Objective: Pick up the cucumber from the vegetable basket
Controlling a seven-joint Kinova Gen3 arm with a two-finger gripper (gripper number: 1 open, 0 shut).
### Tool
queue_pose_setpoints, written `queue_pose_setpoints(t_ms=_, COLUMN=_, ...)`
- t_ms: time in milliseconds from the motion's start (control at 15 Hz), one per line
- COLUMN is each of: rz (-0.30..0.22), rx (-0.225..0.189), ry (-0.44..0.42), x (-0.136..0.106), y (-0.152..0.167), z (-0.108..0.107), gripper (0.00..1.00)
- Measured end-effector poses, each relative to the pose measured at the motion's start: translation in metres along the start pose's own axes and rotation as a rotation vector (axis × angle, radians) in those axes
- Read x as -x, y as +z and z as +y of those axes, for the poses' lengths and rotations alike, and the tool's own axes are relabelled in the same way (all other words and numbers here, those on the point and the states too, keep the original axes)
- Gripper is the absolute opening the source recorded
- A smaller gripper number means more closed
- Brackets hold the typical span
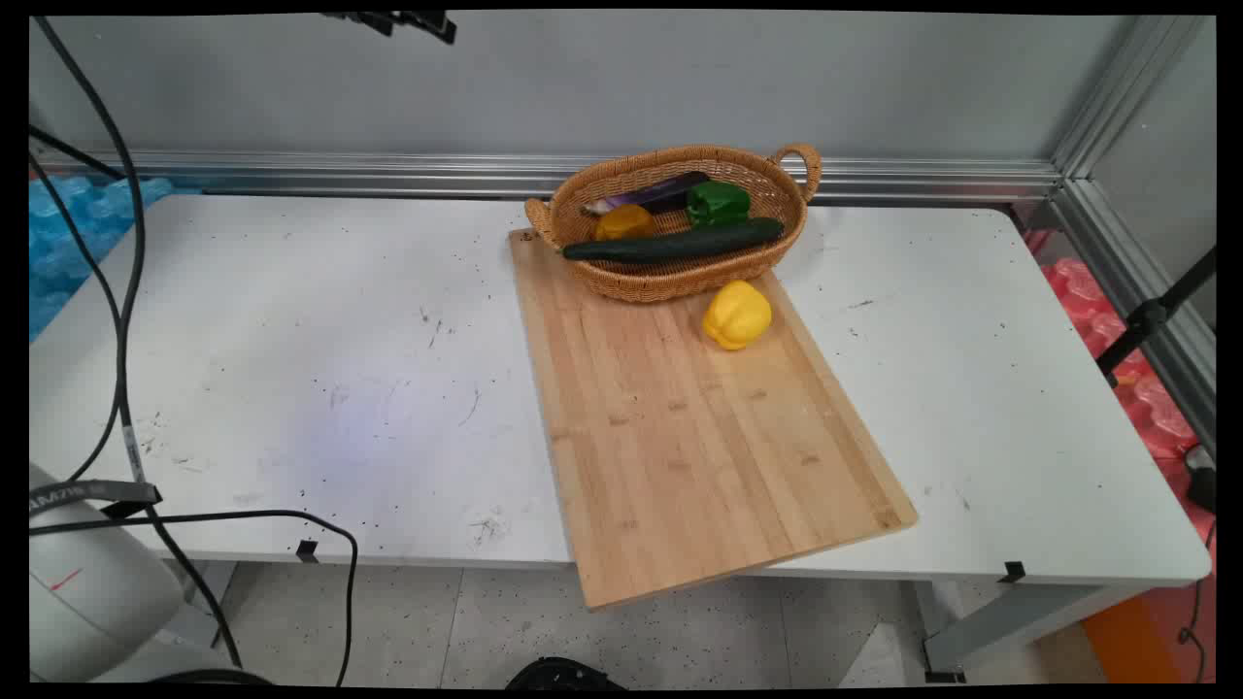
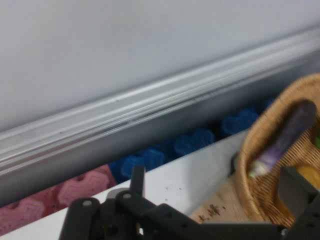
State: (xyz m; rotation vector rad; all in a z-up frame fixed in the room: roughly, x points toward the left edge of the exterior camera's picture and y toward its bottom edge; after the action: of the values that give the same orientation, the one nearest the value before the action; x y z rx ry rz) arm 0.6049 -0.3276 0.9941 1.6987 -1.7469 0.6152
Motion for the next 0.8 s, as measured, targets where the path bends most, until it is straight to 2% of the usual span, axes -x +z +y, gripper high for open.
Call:
queue_pose_setpoints(t_ms=267, rz=-0.047, rx=0.084, ry=0.131, x=0.003, y=0.0, z=0.028, gripper=1.0)
queue_pose_setpoints(t_ms=467, rz=-0.079, rx=0.153, ry=0.258, x=0.001, y=0.002, z=0.057, gripper=1.0)
queue_pose_setpoints(t_ms=800, rz=-0.127, rx=0.234, ry=0.412, x=-0.01, y=0.022, z=0.102, gripper=1.0)
